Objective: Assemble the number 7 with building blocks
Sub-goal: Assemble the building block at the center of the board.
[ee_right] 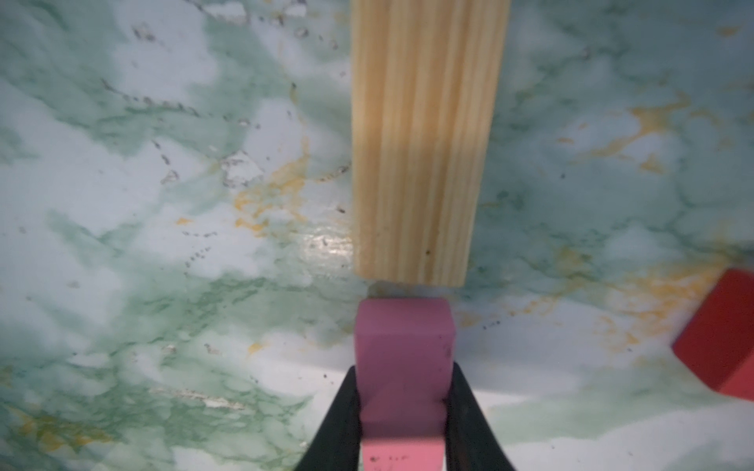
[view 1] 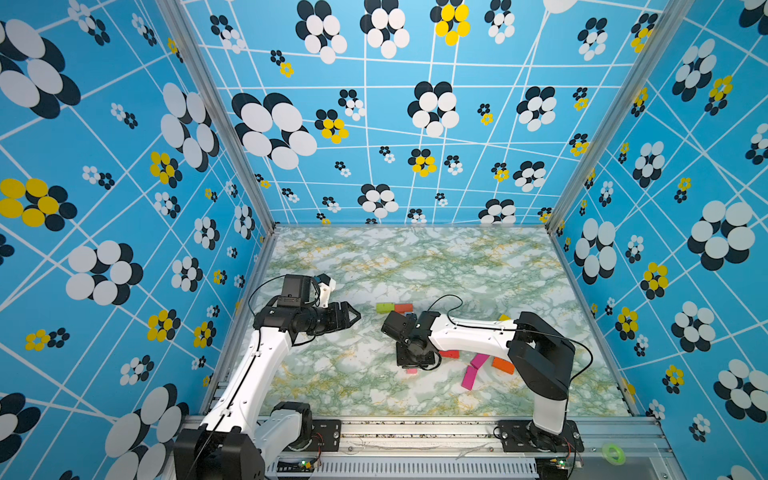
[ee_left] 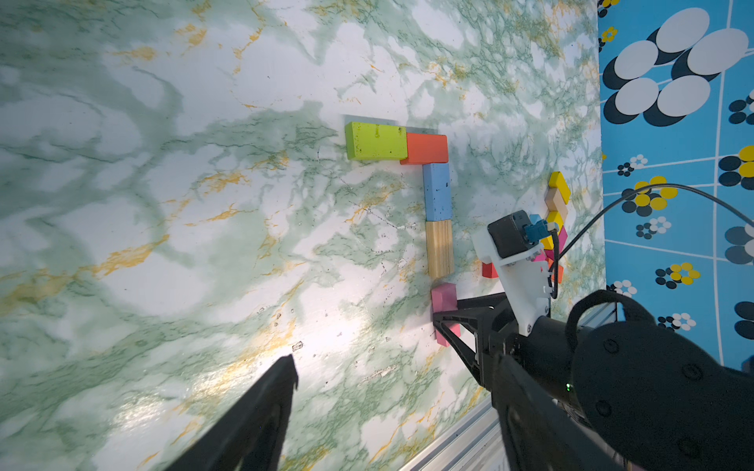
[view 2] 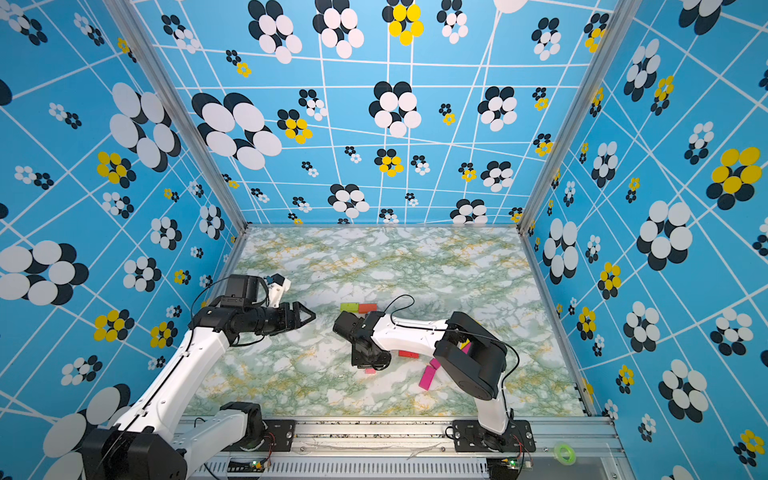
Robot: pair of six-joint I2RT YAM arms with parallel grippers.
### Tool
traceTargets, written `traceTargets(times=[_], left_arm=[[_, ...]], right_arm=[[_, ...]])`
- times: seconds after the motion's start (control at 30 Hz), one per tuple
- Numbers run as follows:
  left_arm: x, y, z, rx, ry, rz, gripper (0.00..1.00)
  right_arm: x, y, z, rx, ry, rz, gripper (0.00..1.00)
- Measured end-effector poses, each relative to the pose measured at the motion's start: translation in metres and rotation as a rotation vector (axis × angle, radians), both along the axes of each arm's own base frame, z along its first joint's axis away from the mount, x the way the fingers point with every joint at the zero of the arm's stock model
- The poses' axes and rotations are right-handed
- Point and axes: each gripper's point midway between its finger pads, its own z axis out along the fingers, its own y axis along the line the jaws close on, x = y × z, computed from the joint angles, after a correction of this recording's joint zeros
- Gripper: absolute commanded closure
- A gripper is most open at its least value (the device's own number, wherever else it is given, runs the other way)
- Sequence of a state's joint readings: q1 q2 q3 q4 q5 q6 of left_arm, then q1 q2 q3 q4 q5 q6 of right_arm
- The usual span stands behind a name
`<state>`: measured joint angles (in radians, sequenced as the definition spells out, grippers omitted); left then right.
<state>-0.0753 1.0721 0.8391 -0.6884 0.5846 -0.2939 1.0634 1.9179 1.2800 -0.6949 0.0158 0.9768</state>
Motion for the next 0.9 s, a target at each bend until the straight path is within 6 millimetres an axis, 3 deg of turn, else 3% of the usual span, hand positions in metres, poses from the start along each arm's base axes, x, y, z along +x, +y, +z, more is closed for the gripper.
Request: traceTargets(times=[0.9], left_arm=[[-0.0002, -0.0015, -0.0009, -0.008, 0.008, -0.006, 0.21]], right_arm=[[0.006, 0.0011, -0.0005, 0.004, -0.003, -0.013, 0.76]])
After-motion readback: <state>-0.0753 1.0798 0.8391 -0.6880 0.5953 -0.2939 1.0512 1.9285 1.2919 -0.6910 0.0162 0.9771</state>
